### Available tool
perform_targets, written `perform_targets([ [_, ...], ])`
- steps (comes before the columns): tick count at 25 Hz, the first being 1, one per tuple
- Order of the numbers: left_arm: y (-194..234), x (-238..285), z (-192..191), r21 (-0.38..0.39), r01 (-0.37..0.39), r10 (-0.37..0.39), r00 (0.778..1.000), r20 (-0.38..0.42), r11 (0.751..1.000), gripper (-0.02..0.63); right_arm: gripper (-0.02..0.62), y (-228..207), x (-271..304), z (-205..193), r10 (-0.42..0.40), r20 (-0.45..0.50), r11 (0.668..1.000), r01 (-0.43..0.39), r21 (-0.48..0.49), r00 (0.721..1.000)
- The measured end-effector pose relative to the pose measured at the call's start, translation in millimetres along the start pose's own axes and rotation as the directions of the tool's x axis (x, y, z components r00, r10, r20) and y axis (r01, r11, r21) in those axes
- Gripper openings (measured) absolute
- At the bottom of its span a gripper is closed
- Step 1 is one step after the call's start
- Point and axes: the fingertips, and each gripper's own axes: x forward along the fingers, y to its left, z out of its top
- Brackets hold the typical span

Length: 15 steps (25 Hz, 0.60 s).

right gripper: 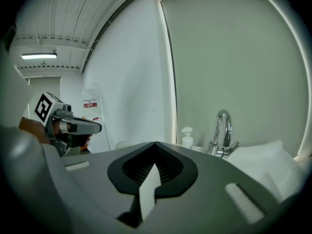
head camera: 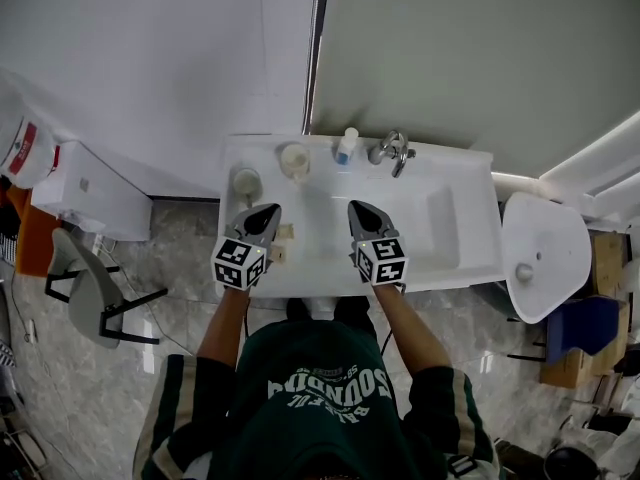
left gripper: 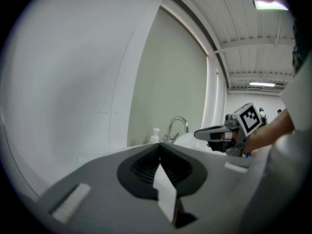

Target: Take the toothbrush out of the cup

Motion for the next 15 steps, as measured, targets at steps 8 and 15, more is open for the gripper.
perform_targets([
  [8, -5.2, 6.5, -2.4, -0.001, 0.01, -0.01, 1.0, -0.001, 1.0, 0.051, 0.002, -6.1, -8.3, -2.4, -0.012, 0.009, 1.0, 0.011, 0.015, 1.0],
  [15, 0.6, 8.8, -1.8, -0.005, 0.007, -0.007, 1.0, 0.004, 1.0, 0.051, 0.002, -9.2, -4.3, -0.2, -0.017, 0.014, 1.0, 0.016, 0.021, 1.0],
])
